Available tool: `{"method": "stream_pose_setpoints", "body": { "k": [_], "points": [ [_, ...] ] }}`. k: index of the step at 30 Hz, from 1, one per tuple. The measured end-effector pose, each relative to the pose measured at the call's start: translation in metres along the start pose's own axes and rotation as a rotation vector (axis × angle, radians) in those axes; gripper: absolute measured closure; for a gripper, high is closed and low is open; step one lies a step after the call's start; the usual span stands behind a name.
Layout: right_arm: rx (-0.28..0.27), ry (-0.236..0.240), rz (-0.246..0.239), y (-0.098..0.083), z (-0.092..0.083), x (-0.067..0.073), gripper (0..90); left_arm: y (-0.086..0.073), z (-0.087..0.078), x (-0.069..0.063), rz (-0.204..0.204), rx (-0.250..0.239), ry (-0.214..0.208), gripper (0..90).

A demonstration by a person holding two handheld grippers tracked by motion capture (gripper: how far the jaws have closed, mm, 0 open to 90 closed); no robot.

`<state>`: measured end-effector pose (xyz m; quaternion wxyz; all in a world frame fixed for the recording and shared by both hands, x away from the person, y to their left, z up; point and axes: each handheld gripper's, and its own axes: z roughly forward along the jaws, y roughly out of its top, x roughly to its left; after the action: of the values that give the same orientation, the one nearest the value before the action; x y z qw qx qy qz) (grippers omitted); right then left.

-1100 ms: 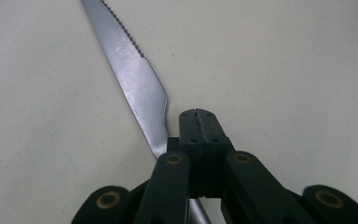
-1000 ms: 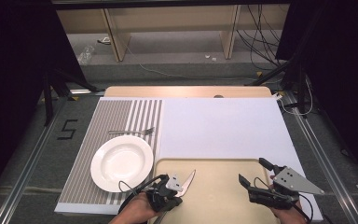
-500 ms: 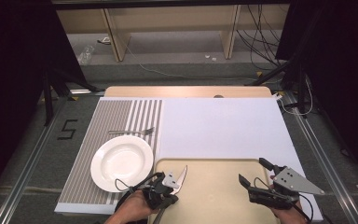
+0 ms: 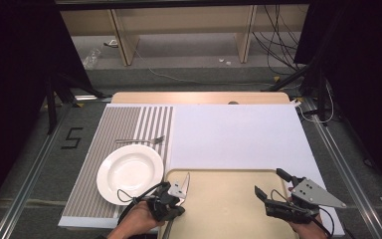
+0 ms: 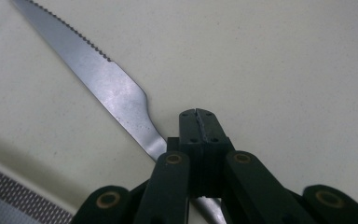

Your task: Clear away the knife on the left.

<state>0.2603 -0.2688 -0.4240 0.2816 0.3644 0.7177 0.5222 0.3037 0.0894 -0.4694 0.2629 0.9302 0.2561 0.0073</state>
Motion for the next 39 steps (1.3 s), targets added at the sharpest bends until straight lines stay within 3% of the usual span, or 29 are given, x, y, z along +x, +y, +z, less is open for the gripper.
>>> {"method": "stream_pose_setpoints", "body": {
  "k": [15,28,30,34,36,39],
  "points": [
    [-0.006,0.001,0.001,0.000,0.000,0.001,14.7,-0.010,-0.008,0.006,-0.029,0.017,0.038,89.3],
    [-0.006,0.000,0.003,0.000,0.000,0.000,14.7,-0.016,-0.012,0.004,-0.039,0.018,0.034,88.8],
    [0.000,0.001,0.000,0.000,0.000,0.000,14.7,-0.015,-0.011,0.004,-0.040,0.018,0.040,84.9],
    [-0.002,0.001,-0.002,0.000,0.000,0.000,14.7,-0.013,-0.018,0.004,-0.036,-0.028,0.030,79.2],
    [0.000,0.002,-0.004,0.000,0.000,0.000,14.7,-0.012,-0.023,0.005,-0.055,-0.076,0.025,71.9],
    [-0.002,0.002,0.000,0.000,0.000,0.000,14.7,-0.011,-0.025,0.007,-0.073,-0.094,0.014,60.2]
  ]
}}
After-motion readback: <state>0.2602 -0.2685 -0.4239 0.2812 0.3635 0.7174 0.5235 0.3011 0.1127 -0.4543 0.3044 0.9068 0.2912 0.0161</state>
